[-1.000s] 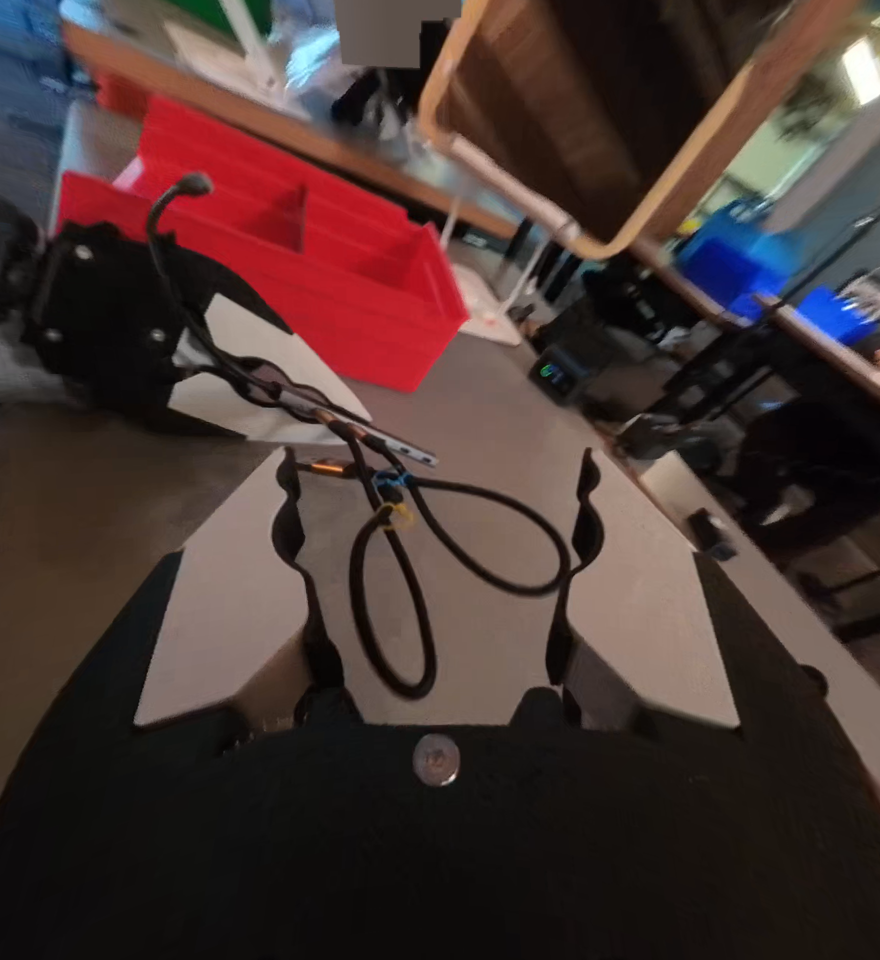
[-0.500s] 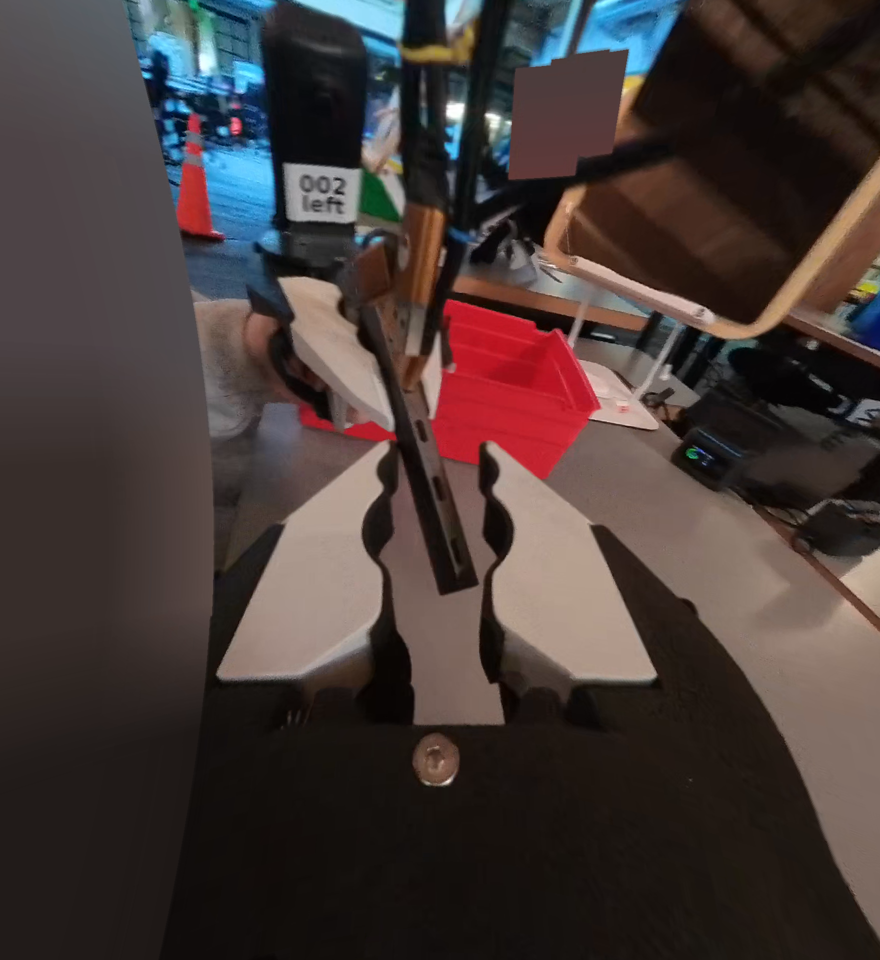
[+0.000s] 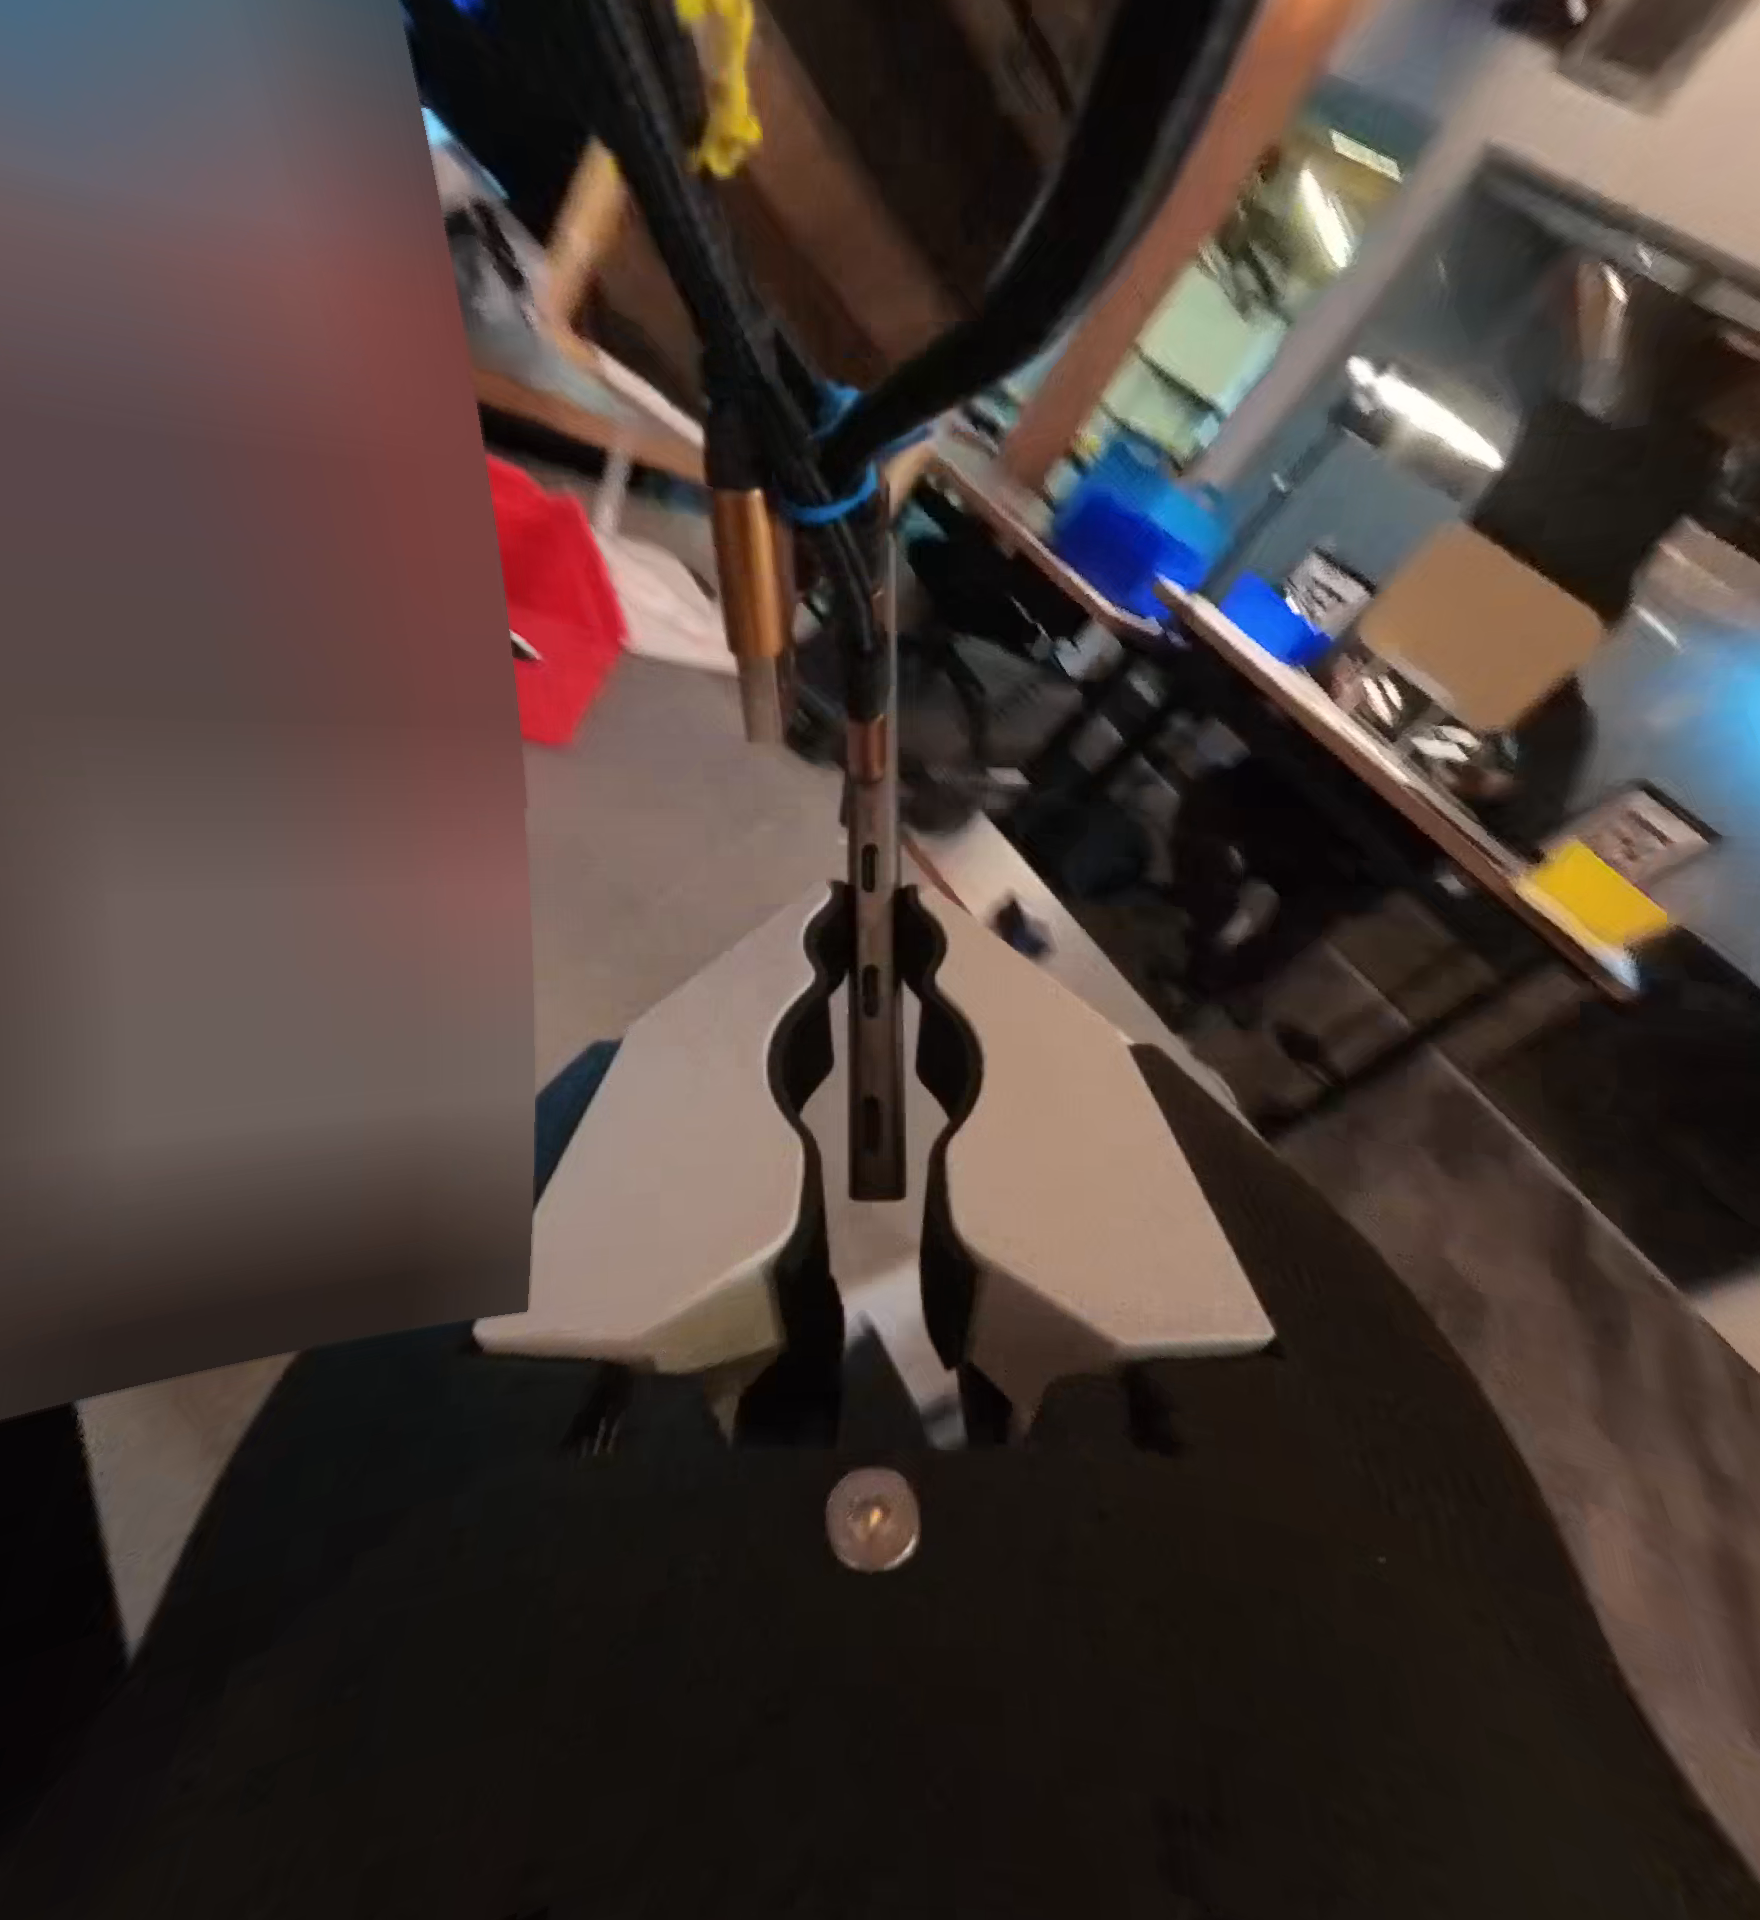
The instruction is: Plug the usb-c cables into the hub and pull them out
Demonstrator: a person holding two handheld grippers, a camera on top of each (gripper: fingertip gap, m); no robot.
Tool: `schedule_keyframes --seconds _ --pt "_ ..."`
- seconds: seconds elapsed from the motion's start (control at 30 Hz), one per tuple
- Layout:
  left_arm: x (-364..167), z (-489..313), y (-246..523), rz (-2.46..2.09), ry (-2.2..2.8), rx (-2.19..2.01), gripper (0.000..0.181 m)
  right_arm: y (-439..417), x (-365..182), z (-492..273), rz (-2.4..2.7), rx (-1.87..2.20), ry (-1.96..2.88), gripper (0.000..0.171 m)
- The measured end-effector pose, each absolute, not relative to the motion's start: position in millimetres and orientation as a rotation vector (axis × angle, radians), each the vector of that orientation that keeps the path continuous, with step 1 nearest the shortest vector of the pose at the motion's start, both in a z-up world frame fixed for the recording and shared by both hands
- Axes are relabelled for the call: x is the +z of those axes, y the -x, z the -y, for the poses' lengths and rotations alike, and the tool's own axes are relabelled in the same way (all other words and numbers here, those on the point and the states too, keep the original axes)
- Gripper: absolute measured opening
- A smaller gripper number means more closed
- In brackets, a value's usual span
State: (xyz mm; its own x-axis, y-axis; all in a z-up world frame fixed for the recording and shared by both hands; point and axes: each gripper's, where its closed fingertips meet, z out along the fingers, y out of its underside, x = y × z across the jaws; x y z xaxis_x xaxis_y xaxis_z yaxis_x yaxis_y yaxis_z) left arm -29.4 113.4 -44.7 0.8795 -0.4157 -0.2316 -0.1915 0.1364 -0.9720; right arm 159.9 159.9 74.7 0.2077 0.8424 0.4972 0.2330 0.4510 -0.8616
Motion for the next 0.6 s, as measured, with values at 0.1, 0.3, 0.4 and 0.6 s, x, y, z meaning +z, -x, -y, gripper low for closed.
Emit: schedule_keyframes --seconds 0.1,0.3,0.4,0.6 --pt "-62 -122 48 -0.474 1.485 -0.083 0.086 -226 72 -217 1.357 0.312 1.324 0.006" --pt "-68 -130 61 -0.464 1.467 0.041 0.081 -296 19 -307 1.602 -0.034 1.895 0.007" --pt "-70 -132 67 -0.440 1.443 0.105 0.081 -283 -25 -338 1.715 0.012 1.977 0.007" --pt "-80 -131 67 -0.446 1.424 0.142 0.073 -265 -99 -379 1.689 0.145 2.055 0.007"
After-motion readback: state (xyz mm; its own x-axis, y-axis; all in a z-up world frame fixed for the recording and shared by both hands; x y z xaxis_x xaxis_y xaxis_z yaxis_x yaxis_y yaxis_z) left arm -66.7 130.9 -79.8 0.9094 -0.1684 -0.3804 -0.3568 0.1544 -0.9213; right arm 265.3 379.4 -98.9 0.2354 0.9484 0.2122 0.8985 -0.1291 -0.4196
